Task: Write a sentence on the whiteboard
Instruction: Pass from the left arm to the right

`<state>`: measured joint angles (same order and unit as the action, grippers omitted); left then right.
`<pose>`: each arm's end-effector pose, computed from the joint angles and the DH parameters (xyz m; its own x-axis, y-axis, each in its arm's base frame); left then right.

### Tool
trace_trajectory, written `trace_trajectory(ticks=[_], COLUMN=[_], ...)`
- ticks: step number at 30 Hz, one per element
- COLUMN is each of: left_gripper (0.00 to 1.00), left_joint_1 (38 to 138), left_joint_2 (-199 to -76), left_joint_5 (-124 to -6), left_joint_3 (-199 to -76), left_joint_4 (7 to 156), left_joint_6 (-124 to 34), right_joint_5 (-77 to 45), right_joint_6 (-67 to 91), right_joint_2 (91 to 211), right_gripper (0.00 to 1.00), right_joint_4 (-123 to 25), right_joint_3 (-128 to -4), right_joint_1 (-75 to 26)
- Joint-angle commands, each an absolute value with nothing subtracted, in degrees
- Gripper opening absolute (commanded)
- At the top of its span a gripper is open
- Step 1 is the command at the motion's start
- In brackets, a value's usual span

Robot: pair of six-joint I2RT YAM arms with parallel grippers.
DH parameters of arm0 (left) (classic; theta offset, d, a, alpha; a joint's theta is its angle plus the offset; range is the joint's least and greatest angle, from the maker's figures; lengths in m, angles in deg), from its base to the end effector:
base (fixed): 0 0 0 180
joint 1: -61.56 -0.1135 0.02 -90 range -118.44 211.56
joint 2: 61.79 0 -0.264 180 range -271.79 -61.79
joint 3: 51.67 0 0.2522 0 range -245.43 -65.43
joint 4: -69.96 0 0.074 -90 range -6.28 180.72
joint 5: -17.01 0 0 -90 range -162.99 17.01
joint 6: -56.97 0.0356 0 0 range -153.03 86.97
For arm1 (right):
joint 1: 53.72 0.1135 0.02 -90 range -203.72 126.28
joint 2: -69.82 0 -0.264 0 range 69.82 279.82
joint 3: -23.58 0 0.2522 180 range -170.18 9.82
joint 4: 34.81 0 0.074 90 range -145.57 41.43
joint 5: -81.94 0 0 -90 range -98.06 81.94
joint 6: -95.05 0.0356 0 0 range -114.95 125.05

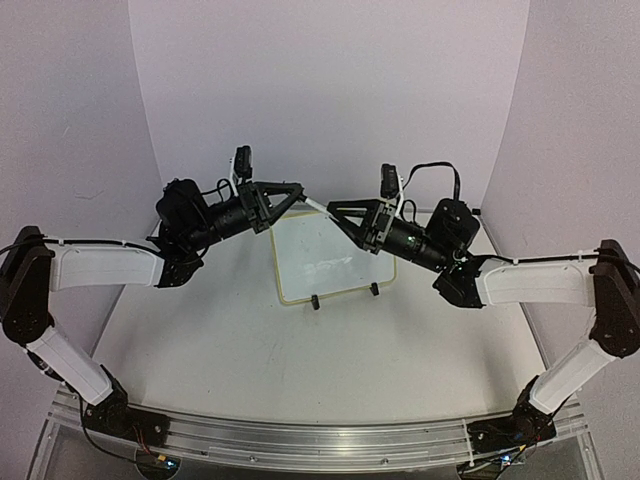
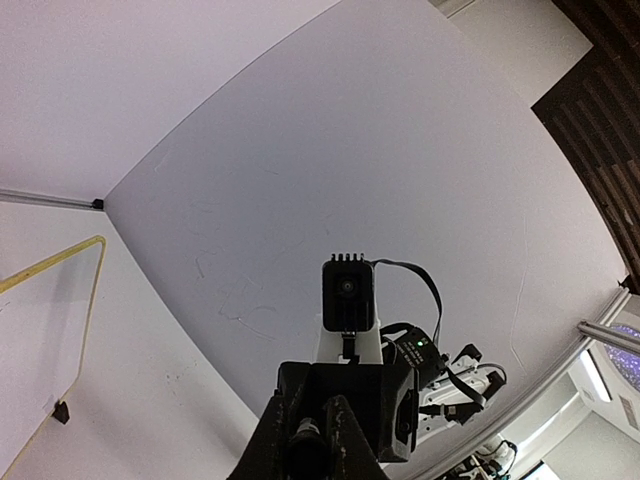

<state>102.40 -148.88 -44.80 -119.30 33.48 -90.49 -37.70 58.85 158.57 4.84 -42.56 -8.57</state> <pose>0.2501 -0.2384 0.3240 -0.6549 -0.4161 -0.6309 0.6805 0.0384 -0.7317 0.2325 0.2587 0.3112 -0.6443 0.3468 -0.6816 -0.7276 -0.0036 0.6859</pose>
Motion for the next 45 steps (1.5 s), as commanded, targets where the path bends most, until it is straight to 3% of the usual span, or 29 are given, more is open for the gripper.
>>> trace_trajectory(ticks=[1,12,25,34,45], left_gripper=[0.0,0.0,0.0,0.0,0.0], left_joint_1=[102.76,103.68,103.74,103.75,103.85], left_joint_2=[-147.82,-150.24,-152.3,-146.9,-147.33], left_joint_5=[-45.5,-45.21,-42.23,-44.36,-45.3], left_joint_3=[-120.54,-122.05,-122.21,-120.93,-121.48], left_joint_4=[34.87,35.38,27.95,35.49,37.94], left_joint_6=[-88.84,-89.46,-96.26,-91.58,-90.1], right_joint_5=[-39.08,-39.04,-38.64,-37.85,-38.63], right_joint_6=[59.27,58.92,58.42,57.93,57.95], right_joint_2=[159.79,160.56,160.35,159.16,159.32], right_gripper=[0.44,0.35,0.38,0.42,0.38], right_joint_4=[8.03,7.93,7.94,7.87,7.94], right_joint_3=[-44.88,-45.25,-44.62,-43.63,-44.03], right_joint_1=[-8.05,-7.93,-7.95,-7.95,-7.95])
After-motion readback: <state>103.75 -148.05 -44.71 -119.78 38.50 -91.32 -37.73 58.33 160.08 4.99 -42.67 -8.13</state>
